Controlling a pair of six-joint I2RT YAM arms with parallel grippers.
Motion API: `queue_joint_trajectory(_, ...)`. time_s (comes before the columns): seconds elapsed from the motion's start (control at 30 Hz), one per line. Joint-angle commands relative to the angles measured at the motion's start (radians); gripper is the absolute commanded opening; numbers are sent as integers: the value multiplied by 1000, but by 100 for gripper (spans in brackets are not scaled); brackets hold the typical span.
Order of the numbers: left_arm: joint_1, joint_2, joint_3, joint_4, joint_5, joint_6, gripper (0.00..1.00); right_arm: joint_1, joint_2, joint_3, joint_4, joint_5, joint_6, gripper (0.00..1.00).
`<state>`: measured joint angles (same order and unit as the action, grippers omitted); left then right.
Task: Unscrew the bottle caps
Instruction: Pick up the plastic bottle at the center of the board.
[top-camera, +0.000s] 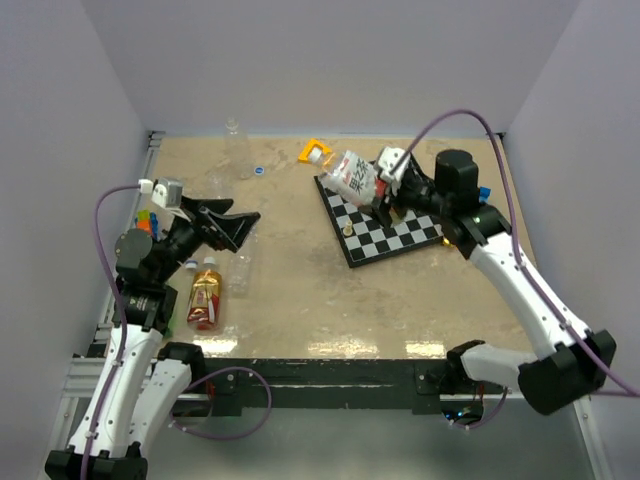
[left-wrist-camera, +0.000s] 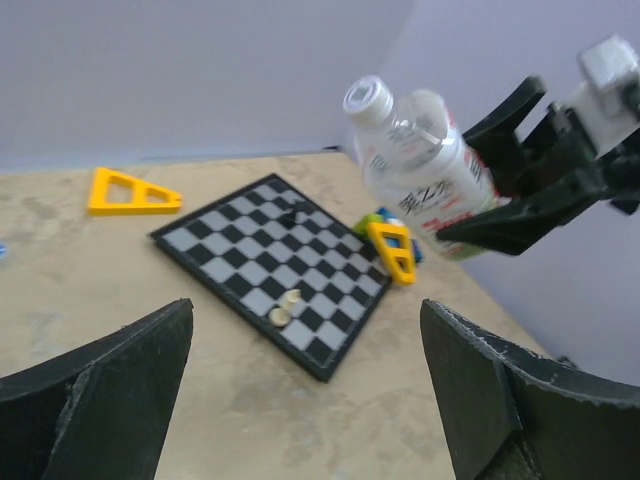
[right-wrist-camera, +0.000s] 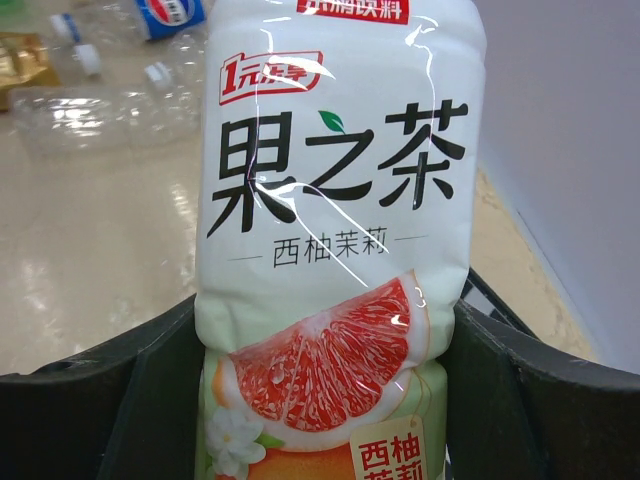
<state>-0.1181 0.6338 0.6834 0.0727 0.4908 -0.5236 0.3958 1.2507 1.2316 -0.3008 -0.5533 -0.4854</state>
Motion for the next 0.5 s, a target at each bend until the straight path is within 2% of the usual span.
queue_joint_trajectory(0.0,1,53,-5,144,258,-237,100,-18,-160,-150,15,-220,-111,10)
queue_joint_trajectory(0.13,-57,60,8,78,235,-202,100,-44,-168,-222,-11,-276,-165,10)
queue_joint_trajectory(0.3,-257,82,-7,55,82,-167,98,-51,-105,-212,-115,-342,-260,10)
queue_joint_trajectory(0.47,-328,112,-83,150,40,-214,95,-51,-108,-236,-158,-356,-341,10)
